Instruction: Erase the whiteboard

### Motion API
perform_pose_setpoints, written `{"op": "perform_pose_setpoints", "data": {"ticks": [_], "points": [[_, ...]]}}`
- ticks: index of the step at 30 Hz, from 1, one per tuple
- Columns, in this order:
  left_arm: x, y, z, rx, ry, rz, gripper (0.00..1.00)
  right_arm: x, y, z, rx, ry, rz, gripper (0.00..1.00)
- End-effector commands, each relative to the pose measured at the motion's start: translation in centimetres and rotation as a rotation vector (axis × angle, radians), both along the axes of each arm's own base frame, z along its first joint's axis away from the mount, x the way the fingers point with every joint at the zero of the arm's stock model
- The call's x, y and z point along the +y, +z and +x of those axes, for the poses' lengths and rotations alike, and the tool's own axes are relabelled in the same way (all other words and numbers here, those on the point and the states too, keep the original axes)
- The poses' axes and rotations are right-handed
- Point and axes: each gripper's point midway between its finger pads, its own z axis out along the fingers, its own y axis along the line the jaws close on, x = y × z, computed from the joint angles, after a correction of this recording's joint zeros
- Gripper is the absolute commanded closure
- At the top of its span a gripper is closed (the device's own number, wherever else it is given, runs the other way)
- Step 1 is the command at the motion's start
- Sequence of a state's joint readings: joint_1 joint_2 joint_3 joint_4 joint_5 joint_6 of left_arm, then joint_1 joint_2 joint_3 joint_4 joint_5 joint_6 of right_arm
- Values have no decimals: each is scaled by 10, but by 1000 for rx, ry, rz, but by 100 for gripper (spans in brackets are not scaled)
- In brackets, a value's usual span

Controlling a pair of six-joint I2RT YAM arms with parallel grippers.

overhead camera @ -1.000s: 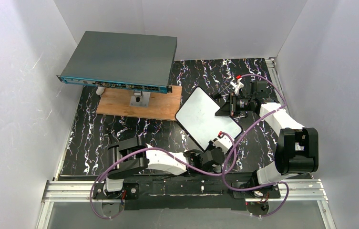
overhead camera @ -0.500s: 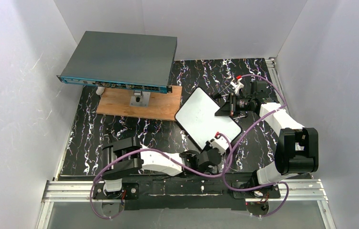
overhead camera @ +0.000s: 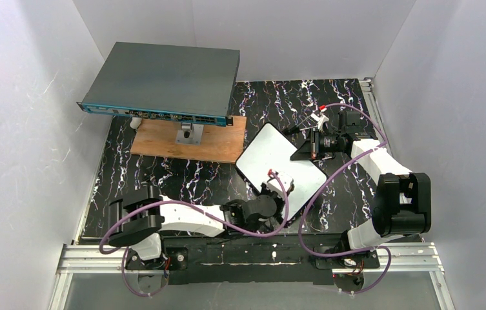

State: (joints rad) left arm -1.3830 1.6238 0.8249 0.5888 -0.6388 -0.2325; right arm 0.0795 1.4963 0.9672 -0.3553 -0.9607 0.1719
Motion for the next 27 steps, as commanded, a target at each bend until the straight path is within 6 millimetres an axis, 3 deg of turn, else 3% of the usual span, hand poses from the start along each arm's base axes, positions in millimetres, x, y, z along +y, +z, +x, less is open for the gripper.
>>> {"op": "perform_pose_setpoints", "data": {"ticks": [1, 9, 14, 22, 27], "points": [[15, 38, 9, -26, 47, -138, 100, 5, 25, -6, -46, 60, 66, 99], [40, 34, 13, 1, 82, -160, 100, 5, 25, -7, -51, 65, 60, 99], [30, 27, 13, 87, 113, -92, 100, 3, 26, -6, -72, 59, 39, 99], [-16, 10, -8, 204, 118, -205, 100, 3, 32, -5, -95, 53, 53, 99], [-13, -1, -6, 261, 228, -251, 100, 2, 32, -3, -81, 41, 68, 99]]}}
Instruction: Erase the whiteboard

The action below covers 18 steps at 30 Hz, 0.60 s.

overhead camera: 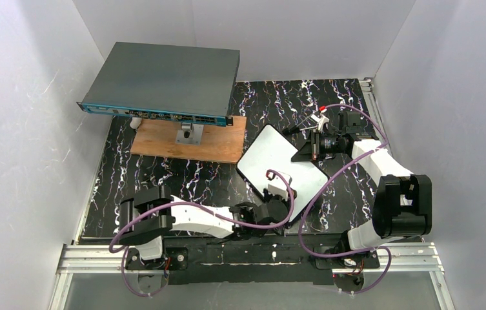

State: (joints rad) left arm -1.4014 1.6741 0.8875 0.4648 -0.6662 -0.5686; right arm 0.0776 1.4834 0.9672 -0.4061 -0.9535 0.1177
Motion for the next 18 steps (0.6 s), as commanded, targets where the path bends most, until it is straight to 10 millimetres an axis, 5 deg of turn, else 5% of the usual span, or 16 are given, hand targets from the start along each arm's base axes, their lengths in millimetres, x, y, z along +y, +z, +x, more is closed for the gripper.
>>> {"op": "perform_pose_setpoints", "data": {"ticks": [1, 11, 18], "points": [[-1, 14, 7, 54, 139, -112, 100, 5, 34, 4, -68, 25, 92, 99], [-36, 5, 5, 19, 92, -66, 100, 4, 35, 4, -66, 21, 100, 99], [-30, -28, -1, 78, 97, 30, 100, 3, 40, 5, -70, 16, 111, 99]]}}
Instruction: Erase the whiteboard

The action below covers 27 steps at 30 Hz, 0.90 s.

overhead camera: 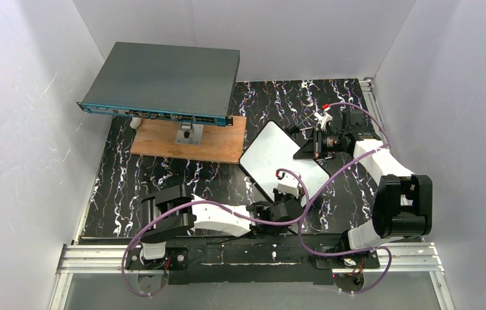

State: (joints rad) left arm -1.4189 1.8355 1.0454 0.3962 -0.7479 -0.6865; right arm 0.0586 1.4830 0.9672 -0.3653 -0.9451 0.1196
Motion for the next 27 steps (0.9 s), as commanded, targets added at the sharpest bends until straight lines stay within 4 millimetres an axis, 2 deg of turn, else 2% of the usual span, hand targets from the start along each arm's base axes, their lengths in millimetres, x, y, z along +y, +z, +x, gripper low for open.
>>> {"op": "perform_pose_setpoints", "data": {"ticks": [1, 7, 14, 16, 23, 27], "points": [[2, -17, -7, 52, 8, 57, 100, 8, 39, -5, -31, 40, 115, 99], [15, -36, -5, 102, 51, 118, 100, 7, 40, -5, -28, 36, 122, 99], [15, -43, -2, 123, 55, 139, 100, 7, 40, -4, -25, 36, 126, 99], [12, -39, 0, 116, 50, 120, 100, 7, 40, -4, -23, 36, 126, 99], [-21, -6, 1, 52, -52, 17, 100, 7, 37, -4, -15, 32, 127, 99], [-29, 9, 4, 16, -70, -21, 100, 7, 37, -4, -15, 32, 125, 99]]}}
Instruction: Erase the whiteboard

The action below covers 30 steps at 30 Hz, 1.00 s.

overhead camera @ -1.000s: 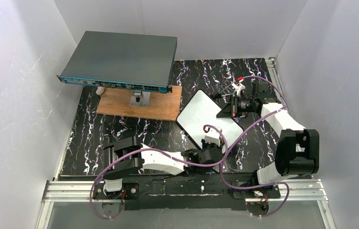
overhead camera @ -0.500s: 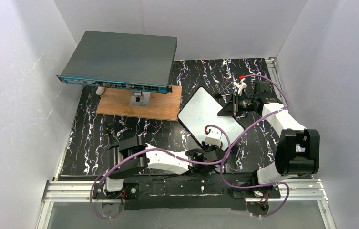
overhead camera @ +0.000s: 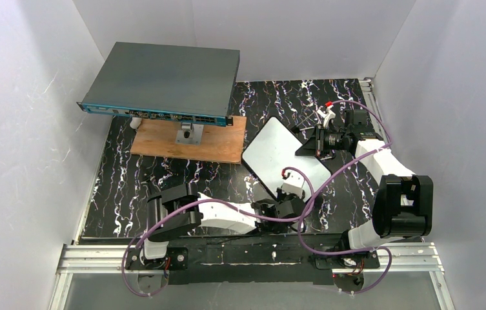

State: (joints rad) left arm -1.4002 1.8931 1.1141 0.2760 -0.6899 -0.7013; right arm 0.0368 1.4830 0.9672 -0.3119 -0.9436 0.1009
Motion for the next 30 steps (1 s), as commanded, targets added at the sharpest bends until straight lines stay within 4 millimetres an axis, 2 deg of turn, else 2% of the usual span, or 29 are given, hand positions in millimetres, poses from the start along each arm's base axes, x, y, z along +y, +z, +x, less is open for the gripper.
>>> {"op": "perform_pose_setpoints", "data": {"ticks": [1, 5, 8, 16, 20, 25, 30], "points": [[-28, 37, 3, -46, -50, -127, 100, 14, 34, -16, 54, 52, 128, 99], [-35, 44, 0, -53, -88, -169, 100, 13, 34, -16, 53, 49, 128, 99], [-29, 33, 0, -41, -89, -156, 100, 13, 35, -16, 52, 48, 130, 99], [26, -33, 10, 156, 62, -172, 100, 11, 41, -16, 57, 46, 160, 99], [35, -45, 9, 188, 84, -171, 100, 9, 47, -14, 59, 40, 182, 99], [22, -38, 9, 178, 38, -159, 100, 9, 47, -15, 64, 39, 190, 99], [-23, -8, -3, 159, -161, -234, 100, 9, 40, -15, 89, 36, 194, 99]]}}
